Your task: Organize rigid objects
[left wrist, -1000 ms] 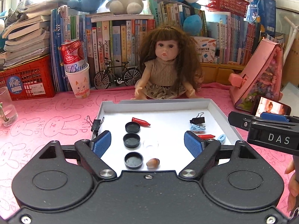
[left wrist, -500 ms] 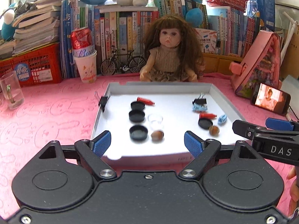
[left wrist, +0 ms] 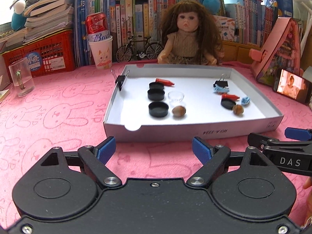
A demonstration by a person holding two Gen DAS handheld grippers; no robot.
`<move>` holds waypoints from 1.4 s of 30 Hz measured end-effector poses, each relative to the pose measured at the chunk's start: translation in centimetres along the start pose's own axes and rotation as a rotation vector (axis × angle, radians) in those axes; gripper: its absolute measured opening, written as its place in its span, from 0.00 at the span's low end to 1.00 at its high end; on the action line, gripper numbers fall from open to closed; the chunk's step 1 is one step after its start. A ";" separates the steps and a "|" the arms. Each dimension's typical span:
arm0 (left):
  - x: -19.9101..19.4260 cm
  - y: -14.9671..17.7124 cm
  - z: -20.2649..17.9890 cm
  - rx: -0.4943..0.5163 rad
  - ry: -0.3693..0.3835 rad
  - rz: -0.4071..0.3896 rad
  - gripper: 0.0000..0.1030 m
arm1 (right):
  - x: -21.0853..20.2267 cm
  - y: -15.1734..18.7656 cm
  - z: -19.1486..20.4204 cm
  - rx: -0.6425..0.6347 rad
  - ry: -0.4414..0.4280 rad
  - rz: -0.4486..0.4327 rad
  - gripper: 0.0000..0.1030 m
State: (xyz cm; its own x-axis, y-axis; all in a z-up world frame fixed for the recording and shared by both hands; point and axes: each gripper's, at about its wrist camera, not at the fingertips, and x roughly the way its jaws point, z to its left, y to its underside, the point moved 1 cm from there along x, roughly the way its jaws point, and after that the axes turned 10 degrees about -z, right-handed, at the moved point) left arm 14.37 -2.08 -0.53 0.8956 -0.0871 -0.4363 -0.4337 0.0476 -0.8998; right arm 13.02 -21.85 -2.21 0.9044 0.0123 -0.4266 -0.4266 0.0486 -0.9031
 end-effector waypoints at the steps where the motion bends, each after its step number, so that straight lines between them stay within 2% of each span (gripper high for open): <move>1: 0.1 0.2 0.1 0.000 -0.004 0.003 0.82 | 0.1 0.1 0.1 -0.002 0.001 0.004 0.95; 10: 1.1 1.1 0.5 -0.010 -0.029 0.030 0.83 | 1.1 0.4 0.3 -0.014 0.021 0.063 0.99; 20: 1.4 1.1 0.6 -0.020 -0.028 0.035 0.86 | 1.3 0.5 0.7 -0.039 0.032 0.077 1.00; 33: 1.9 1.1 0.8 -0.028 -0.047 0.053 0.99 | 1.4 0.5 0.7 -0.043 0.034 0.079 1.00; 42: 1.9 1.1 0.9 -0.030 -0.048 0.055 0.99 | 1.4 0.5 0.7 -0.043 0.034 0.079 1.00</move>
State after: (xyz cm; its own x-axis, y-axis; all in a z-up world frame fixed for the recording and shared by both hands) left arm 15.68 -1.34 -2.38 0.8738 -0.0376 -0.4848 -0.4844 0.0210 -0.8746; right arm 14.06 -21.10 -3.19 0.8675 -0.0193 -0.4970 -0.4970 0.0059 -0.8677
